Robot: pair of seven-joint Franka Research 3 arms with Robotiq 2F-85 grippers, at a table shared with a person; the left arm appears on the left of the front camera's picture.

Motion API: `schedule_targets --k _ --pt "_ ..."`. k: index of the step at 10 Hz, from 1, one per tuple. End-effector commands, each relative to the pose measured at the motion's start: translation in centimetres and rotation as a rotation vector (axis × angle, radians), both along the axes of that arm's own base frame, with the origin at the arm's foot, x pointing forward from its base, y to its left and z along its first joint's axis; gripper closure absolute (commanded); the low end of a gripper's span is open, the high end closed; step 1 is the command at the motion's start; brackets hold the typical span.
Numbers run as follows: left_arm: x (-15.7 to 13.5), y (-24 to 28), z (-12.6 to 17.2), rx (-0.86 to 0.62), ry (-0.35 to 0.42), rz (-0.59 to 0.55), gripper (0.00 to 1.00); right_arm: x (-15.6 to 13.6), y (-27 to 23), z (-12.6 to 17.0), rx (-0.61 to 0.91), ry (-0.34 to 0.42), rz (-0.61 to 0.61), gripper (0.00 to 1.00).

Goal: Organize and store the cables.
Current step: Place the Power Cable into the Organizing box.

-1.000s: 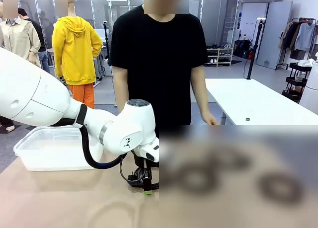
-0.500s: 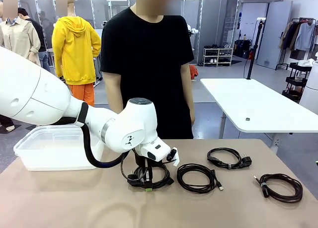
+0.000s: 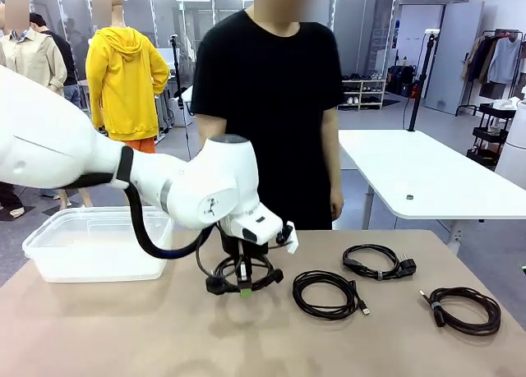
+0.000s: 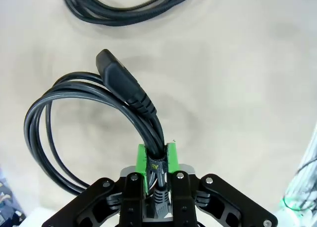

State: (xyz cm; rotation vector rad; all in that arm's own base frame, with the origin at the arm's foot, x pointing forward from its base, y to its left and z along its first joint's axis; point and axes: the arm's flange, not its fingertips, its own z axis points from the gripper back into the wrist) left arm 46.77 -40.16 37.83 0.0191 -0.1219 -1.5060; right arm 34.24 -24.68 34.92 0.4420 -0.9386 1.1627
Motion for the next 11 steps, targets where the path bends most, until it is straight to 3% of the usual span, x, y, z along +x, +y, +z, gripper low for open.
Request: schedule_targets --k 1,3,4,6,7,10,11 --pt "-2.4 2.4 5.2 -0.004 -0.031 -0.036 1.0 -0.3 0.2 0.2 -0.011 0.021 -0.005 0.0" --pt "-3.7 3.6 8.2 0.003 -0.048 -0.049 0.91 -0.3 0.2 0.2 -0.011 0.021 -0.005 0.0" --pt "-4.2 4.0 9.1 0.008 -0.069 -0.059 0.91 -0.3 0.2 0.2 -0.011 0.021 -0.005 0.0" --pt "-4.7 3.0 9.2 0.041 -0.079 -0.109 0.91 -0.3 0.2 0.2 -0.011 0.021 -0.005 0.0" --pt "-3.9 3.0 10.0 0.012 -0.083 -0.049 0.91 -0.3 0.2 0.2 -0.011 0.021 -0.005 0.0" --pt "-3.9 3.0 10.0 0.012 -0.083 -0.049 0.91 -0.3 0.2 0.2 -0.011 0.021 -0.005 0.0" --pt "-4.0 3.0 9.5 0.019 -0.078 -0.063 0.82 -0.3 0.2 0.2 -0.011 0.021 -0.005 0.0"
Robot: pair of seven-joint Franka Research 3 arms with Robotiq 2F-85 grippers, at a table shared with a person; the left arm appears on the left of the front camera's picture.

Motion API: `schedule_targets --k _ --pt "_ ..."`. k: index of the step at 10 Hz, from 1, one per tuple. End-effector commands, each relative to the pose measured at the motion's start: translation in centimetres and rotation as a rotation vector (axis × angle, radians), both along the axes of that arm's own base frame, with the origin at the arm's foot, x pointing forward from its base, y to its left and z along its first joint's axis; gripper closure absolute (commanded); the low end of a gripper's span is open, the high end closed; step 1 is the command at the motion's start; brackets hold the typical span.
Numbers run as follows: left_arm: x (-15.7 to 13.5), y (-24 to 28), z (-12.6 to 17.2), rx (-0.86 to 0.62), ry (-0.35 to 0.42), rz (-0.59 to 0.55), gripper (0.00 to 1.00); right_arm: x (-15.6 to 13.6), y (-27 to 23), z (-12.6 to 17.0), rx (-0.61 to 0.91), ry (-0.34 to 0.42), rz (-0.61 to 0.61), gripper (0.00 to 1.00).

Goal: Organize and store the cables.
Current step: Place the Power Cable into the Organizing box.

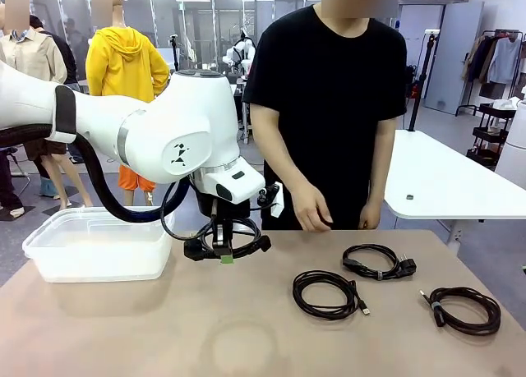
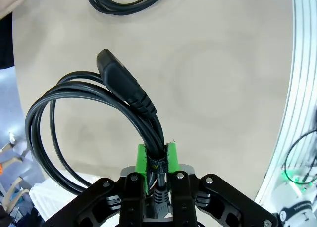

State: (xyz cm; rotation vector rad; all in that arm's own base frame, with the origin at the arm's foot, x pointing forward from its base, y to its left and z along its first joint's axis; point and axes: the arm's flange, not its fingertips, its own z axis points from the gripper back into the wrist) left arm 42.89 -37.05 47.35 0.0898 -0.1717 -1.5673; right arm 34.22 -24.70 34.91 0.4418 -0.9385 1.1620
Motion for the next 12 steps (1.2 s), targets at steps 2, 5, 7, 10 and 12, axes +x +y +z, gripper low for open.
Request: schedule_targets --k 2,5,7,10,12 --pt "1.8 4.3 2.5 -0.015 -0.053 -0.001 0.82 -0.2 0.3 0.2 -0.011 0.021 -0.005 0.0" --pt "4.7 13.9 5.9 -0.082 -0.138 -0.009 0.82 -0.2 0.3 0.2 -0.011 0.021 -0.005 0.0" --pt "5.8 20.0 5.3 -0.047 -0.119 -0.038 0.82 -0.2 0.3 0.2 -0.011 0.021 -0.005 0.0" --pt "8.4 27.1 3.7 -0.028 -0.135 0.016 0.82 -0.2 0.3 0.2 -0.011 0.021 -0.005 0.0" --pt "11.2 31.0 1.7 -0.034 -0.1 0.05 0.82 -0.2 0.3 0.2 -0.011 0.021 -0.005 0.0"
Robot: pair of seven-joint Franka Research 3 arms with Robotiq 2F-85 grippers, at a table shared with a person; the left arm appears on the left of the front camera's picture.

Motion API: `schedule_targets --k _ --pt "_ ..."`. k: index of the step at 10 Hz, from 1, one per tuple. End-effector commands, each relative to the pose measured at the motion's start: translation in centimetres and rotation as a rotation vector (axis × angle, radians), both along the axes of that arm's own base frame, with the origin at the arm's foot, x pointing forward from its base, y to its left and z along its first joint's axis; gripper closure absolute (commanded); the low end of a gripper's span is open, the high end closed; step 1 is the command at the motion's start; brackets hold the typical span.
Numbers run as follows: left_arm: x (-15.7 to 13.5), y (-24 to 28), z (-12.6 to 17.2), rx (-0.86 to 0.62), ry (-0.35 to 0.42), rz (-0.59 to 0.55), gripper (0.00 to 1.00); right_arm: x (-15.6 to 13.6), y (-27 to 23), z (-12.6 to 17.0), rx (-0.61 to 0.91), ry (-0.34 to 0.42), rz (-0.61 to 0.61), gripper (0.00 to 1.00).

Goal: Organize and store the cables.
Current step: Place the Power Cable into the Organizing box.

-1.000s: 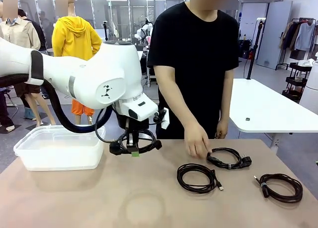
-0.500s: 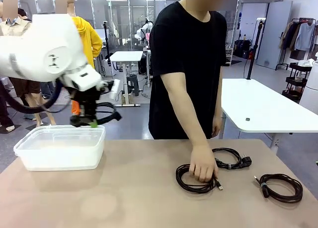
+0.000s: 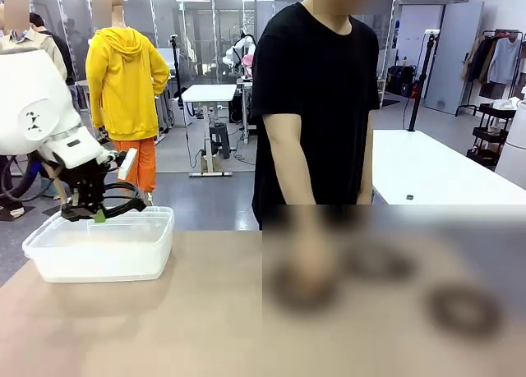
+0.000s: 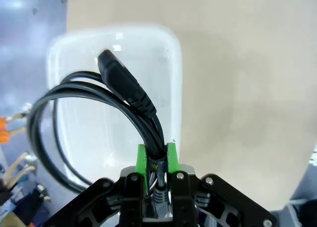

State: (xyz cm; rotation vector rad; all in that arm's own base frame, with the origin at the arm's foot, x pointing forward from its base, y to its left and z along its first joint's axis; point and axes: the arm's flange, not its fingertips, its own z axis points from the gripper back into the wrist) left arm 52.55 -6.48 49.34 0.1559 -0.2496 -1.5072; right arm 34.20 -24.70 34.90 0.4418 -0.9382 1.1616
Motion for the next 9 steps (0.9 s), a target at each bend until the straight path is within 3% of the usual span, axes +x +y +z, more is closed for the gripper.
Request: schedule_targets --k 1,4,7,8,9 --pt "2.6 1.7 -1.2 -0.012 0.013 0.016 0.82 -0.2 0.3 0.3 -0.011 0.02 -0.004 0.0" --pt "6.9 4.4 -4.6 -0.034 0.089 0.108 0.82 -0.2 0.3 0.3 -0.011 0.02 -0.004 0.0" --pt "8.1 5.5 -6.3 -0.041 0.148 0.148 0.82 -0.2 0.3 0.3 -0.011 0.02 -0.004 0.0" --pt "8.6 5.5 -6.7 -0.037 0.154 0.149 0.77 -0.2 0.3 0.3 -0.011 0.02 -0.004 0.0" --pt "8.5 5.4 -6.8 -0.028 0.166 0.164 0.61 -0.2 0.3 0.3 -0.011 0.02 -0.004 0.0"
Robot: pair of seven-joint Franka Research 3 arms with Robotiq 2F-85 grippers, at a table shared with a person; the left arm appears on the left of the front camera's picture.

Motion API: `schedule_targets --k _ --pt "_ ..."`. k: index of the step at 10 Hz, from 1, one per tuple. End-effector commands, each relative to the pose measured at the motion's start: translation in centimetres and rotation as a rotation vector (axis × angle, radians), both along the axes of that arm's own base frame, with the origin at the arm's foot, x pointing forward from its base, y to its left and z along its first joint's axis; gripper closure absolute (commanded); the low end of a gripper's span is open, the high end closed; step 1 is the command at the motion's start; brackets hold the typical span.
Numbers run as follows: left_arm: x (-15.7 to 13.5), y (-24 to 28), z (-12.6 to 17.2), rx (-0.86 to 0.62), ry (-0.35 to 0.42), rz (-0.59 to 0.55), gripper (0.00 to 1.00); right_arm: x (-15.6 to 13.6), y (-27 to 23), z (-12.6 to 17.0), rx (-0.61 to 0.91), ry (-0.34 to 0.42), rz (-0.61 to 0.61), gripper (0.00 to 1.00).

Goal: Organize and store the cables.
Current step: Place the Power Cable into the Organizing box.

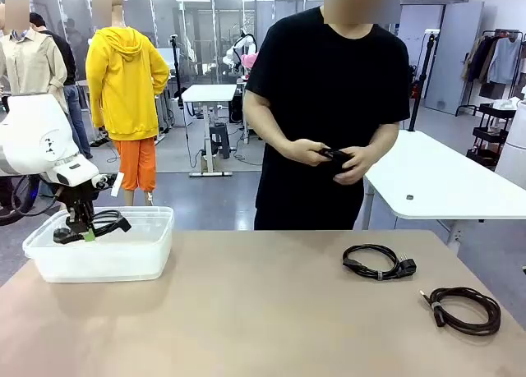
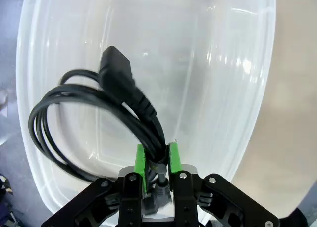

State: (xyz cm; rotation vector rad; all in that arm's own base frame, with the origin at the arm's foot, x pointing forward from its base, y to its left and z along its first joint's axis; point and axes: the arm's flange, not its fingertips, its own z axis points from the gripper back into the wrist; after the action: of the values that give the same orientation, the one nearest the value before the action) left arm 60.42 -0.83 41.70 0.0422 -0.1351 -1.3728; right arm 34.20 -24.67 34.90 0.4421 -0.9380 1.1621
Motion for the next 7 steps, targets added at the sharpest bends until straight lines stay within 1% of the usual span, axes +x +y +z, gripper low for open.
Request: schedule_targets --k 1,2,3,4,5,6,7 --pt "0.53 -0.31 0.73 -0.003 0.021 0.028 0.49 -0.22 0.23 0.26 -0.01 0.02 -0.005 0.0" --pt "0.39 -0.41 0.64 -0.006 0.024 0.031 0.33 -0.22 0.23 0.26 -0.01 0.02 -0.005 0.0" --pt "0.25 -0.46 0.68 -0.015 0.026 0.037 0.21 -0.22 0.23 0.26 -0.01 0.02 -0.005 0.0" --pt "0.1 -0.49 0.77 -0.013 0.023 0.037 0.05 -0.22 0.23 0.26 -0.01 0.02 -0.005 0.0" --pt "-0.03 -0.48 0.91 -0.016 0.017 0.048 0.0 -0.22 0.23 0.26 -0.01 0.02 -0.005 0.0" --pt "-0.13 -0.52 1.01 -0.02 0.012 0.057 0.0 -0.22 0.23 0.26 -0.01 0.02 -0.005 0.0" --pt "-0.38 -0.56 1.07 -0.024 0.007 0.07 0.12 -0.22 0.23 0.26 -0.01 0.02 -0.005 0.0"
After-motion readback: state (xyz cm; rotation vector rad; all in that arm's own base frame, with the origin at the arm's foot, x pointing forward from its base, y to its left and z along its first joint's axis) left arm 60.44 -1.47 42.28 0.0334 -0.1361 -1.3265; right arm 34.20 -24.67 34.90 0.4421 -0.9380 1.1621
